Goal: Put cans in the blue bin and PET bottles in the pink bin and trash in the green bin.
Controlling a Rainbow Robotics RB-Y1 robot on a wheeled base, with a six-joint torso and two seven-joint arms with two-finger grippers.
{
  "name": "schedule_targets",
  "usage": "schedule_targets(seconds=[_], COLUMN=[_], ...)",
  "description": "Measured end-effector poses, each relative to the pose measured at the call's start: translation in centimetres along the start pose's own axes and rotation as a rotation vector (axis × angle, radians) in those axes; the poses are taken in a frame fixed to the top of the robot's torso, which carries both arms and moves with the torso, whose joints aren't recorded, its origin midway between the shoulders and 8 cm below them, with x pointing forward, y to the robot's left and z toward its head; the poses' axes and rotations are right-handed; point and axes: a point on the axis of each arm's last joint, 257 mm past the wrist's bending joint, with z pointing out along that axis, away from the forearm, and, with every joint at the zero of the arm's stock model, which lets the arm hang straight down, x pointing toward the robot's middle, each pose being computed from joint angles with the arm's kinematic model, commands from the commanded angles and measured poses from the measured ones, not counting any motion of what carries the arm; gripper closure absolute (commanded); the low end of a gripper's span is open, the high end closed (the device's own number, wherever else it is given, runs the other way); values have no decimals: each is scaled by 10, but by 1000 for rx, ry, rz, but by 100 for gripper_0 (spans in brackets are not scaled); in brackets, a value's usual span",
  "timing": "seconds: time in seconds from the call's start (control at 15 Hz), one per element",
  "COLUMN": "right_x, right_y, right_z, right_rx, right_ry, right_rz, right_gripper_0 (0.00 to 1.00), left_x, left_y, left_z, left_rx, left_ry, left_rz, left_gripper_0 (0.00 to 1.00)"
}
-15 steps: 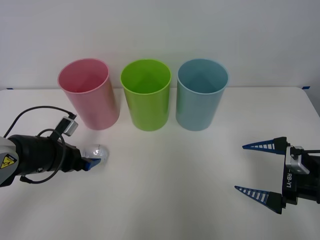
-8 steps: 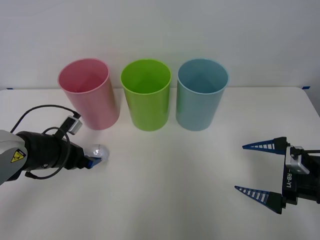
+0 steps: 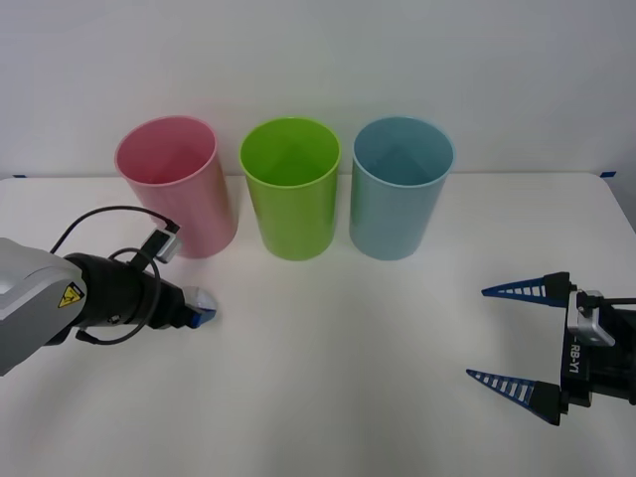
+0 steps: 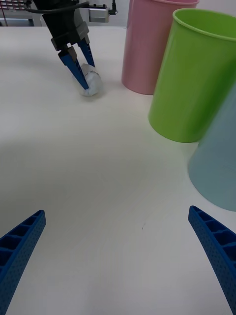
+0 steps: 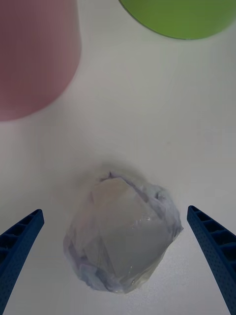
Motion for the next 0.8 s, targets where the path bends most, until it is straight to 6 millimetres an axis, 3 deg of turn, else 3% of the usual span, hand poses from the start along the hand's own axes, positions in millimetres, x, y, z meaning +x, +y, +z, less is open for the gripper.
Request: schedule_targets(seconds=[0.8], right_x=[0], right_y=[0], right_z=[0], right_rx=[0], right_ry=[0], right_rz=[0], right_gripper_0=[0], left_x=[9], left_y=[-5], left_z=[11], left_rx=[10], left_ry=[29], left_rz=[-4], left_gripper_0=[0])
